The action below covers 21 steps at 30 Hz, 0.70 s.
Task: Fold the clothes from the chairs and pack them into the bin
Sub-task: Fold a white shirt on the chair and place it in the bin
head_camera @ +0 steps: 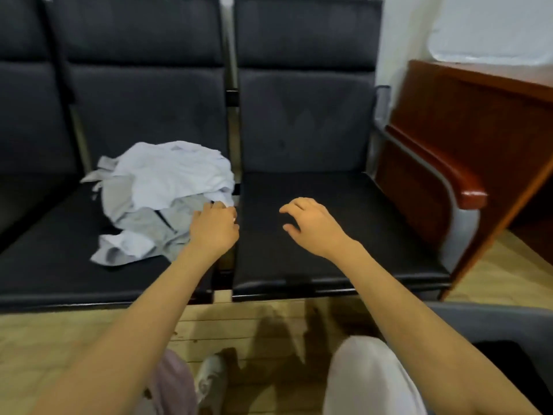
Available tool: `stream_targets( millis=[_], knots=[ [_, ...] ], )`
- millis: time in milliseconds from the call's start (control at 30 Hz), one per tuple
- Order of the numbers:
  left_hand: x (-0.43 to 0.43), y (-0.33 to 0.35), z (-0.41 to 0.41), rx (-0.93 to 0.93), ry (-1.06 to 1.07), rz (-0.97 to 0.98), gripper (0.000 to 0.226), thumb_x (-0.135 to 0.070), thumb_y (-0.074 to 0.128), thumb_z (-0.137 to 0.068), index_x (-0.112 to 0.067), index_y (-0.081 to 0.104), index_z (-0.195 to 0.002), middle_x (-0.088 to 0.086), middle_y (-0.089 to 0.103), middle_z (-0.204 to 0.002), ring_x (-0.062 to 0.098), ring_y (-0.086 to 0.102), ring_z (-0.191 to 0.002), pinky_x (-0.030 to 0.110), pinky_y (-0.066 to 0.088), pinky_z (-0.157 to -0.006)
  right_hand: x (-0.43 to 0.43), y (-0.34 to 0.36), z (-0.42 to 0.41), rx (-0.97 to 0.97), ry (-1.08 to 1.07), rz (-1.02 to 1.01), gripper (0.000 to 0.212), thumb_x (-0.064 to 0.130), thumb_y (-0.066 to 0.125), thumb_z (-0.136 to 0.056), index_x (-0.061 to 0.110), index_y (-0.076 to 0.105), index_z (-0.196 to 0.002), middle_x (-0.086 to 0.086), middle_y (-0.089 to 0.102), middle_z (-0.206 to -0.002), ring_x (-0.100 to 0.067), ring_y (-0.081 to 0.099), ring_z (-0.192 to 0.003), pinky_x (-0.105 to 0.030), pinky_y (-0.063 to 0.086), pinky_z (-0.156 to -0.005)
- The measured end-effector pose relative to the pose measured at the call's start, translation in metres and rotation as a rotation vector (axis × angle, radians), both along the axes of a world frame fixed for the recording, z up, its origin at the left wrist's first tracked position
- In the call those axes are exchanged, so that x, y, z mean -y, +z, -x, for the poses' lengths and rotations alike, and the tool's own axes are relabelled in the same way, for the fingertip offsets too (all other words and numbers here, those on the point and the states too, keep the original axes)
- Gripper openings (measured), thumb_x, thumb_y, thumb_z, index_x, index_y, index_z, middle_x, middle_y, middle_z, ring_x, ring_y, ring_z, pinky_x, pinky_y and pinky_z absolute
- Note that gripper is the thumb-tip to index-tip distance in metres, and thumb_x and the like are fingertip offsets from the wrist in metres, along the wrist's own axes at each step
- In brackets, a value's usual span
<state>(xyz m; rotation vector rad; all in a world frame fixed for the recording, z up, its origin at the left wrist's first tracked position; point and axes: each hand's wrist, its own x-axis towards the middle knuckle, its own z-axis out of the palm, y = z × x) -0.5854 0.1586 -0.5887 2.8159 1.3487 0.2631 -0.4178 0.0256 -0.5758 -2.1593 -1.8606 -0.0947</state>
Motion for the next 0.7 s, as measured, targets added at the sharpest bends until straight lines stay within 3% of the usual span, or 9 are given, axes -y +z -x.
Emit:
stream_targets(
  millis=[167, 300, 367, 467, 567, 633, 700],
  knots=[
    [-0.059, -0.023, 0.056, 0.217, 0.252, 0.098, 0.038, -0.024, 0.055, -0.092, -0.015, 0.056, -0.129, 0.011, 0.042, -0.140, 0.031, 0.033, -0.130, 0.040, 0.034, -0.102, -0.098, -0.013, 0.041, -0.015, 0.127, 0.106, 0.041, 0.024, 0.050, -0.097, 0.015, 0.046, -0.137, -0.005, 0.046, -0.137, -0.025, 0.036, -0.131, -0.039, 0.034, -0.106],
    [-0.099, -0.041, 0.078, 0.250, 0.362, 0.149, 0.048, -0.026, 0.057, -0.091, -0.016, 0.049, -0.137, 0.011, 0.034, -0.148, 0.030, 0.025, -0.138, 0.042, 0.031, -0.106, -0.169, -0.029, 0.062, -0.059, 0.194, 0.164, 0.048, 0.024, 0.051, -0.096, 0.014, 0.041, -0.141, -0.010, 0.042, -0.141, -0.030, 0.036, -0.131, -0.043, 0.037, -0.102],
    [-0.114, -0.049, 0.083, 0.230, 0.381, 0.209, 0.045, -0.027, 0.053, -0.092, -0.018, 0.049, -0.136, 0.009, 0.035, -0.148, 0.030, 0.028, -0.137, 0.042, 0.032, -0.106, -0.203, -0.035, 0.070, -0.087, 0.211, 0.162, 0.049, 0.022, 0.050, -0.096, 0.014, 0.038, -0.143, -0.012, 0.041, -0.139, -0.031, 0.038, -0.128, -0.042, 0.040, -0.099],
    [-0.120, -0.071, 0.090, 0.020, 0.349, 0.347, 0.037, -0.034, 0.042, -0.097, -0.023, 0.054, -0.130, 0.006, 0.045, -0.141, 0.029, 0.040, -0.128, 0.042, 0.037, -0.103, -0.249, -0.041, 0.085, -0.145, 0.223, 0.153, 0.053, 0.023, 0.049, -0.097, 0.016, 0.032, -0.147, -0.014, 0.036, -0.142, -0.033, 0.036, -0.128, -0.041, 0.037, -0.102],
    [-0.117, -0.092, 0.092, -0.038, 0.295, 0.495, 0.047, -0.038, 0.038, -0.100, -0.026, 0.035, -0.145, 0.002, 0.026, -0.153, 0.026, 0.026, -0.139, 0.046, 0.028, -0.110, -0.285, -0.050, 0.103, -0.193, 0.229, 0.127, 0.057, 0.026, 0.053, -0.096, 0.018, 0.031, -0.147, -0.013, 0.031, -0.144, -0.032, 0.031, -0.130, -0.042, 0.035, -0.103],
    [-0.117, -0.094, 0.091, 0.000, 0.278, 0.471, 0.048, -0.037, 0.038, -0.100, -0.026, 0.032, -0.146, 0.001, 0.024, -0.153, 0.025, 0.022, -0.141, 0.046, 0.026, -0.111, -0.302, -0.059, 0.111, -0.177, 0.213, 0.136, 0.052, 0.025, 0.055, -0.094, 0.018, 0.038, -0.142, -0.011, 0.032, -0.142, -0.030, 0.030, -0.130, -0.040, 0.035, -0.102],
    [-0.118, -0.094, 0.092, 0.015, 0.268, 0.443, 0.048, -0.037, 0.038, -0.100, -0.026, 0.033, -0.145, 0.001, 0.026, -0.152, 0.024, 0.023, -0.140, 0.046, 0.026, -0.111, -0.314, -0.068, 0.115, -0.104, 0.202, 0.086, 0.032, 0.015, 0.052, -0.094, 0.011, 0.052, -0.126, -0.012, 0.040, -0.132, -0.030, 0.037, -0.123, -0.037, 0.038, -0.094]
  ],
)
